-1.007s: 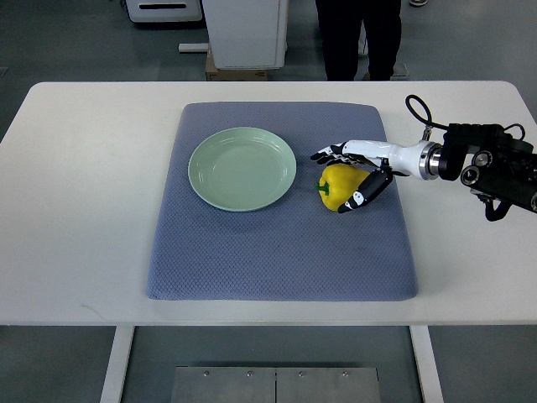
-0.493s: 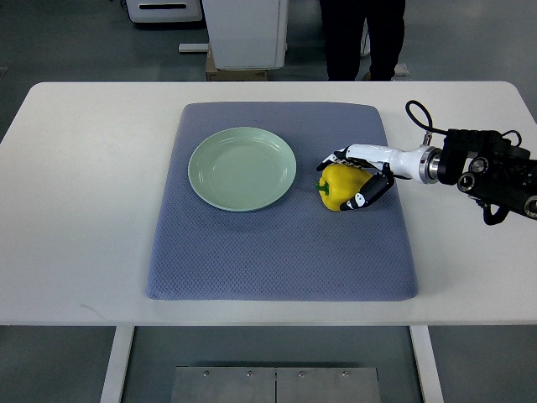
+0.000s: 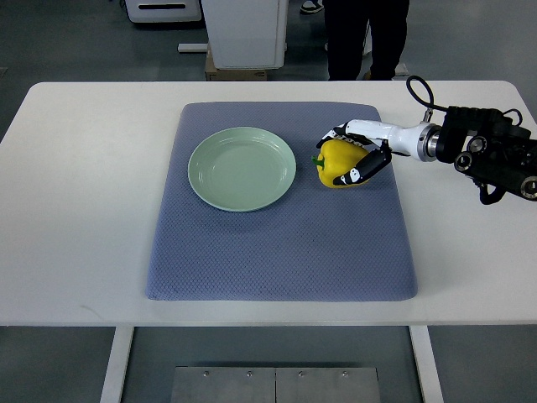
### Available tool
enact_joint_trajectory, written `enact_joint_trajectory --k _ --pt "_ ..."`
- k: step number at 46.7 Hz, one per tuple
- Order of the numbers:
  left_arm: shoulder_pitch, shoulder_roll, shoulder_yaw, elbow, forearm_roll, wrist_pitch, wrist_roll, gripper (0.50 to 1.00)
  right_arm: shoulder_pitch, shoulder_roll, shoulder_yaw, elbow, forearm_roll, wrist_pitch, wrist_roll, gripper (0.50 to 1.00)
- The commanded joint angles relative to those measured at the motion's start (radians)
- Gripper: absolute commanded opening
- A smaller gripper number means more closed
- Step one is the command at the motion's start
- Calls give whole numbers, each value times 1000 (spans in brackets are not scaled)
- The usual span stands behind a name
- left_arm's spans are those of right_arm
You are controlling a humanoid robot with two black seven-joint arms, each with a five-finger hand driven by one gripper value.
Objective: Place yellow pepper on plate with right hand
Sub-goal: 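Carry the pepper with the right hand onto the green plate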
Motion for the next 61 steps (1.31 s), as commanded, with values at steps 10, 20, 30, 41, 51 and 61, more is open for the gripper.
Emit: enact_joint_trajectory --k 10,20,30,41,51,61 --pt "0 0 0 -1 0 0 0 1000 45 135 53 -78 4 -12 -33 500" --pt "0 0 0 0 0 0 0 1000 69 261 79 -95 4 -12 -68 500" --pt "0 0 0 0 0 0 0 1000 77 350 79 -135 4 -12 -73 500" --pt "0 0 0 -1 0 0 0 1000 57 350 74 -138 2 -13 -70 500" --pt "0 0 0 0 0 0 0 1000 31 350 70 -137 2 -12 -67 500" --pt "0 0 0 0 0 0 0 1000 -7 350 63 -146 1 -13 -70 500"
